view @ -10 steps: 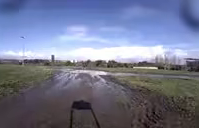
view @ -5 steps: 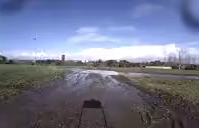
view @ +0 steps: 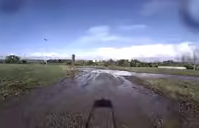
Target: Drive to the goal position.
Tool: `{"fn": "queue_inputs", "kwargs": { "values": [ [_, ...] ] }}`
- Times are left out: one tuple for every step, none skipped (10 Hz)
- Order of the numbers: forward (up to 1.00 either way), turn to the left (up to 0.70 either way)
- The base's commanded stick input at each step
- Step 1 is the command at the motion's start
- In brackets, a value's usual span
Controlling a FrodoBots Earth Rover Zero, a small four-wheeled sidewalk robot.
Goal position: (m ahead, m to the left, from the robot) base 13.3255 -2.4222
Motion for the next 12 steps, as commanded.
{"fn": "queue_inputs", "kwargs": {
  "values": [
    [0.7,0.0],
    [0.7,0.0],
    [0.7,0.0],
    [0.7,0.0],
    [0.7,0.0],
    [0.7,0.0],
    [0.7,-0.13],
    [0.7,-0.28],
    [0.7,-0.24],
    [0.7,-0.07],
    [0.7,0.0],
    [0.7,0.0]
  ]
}}
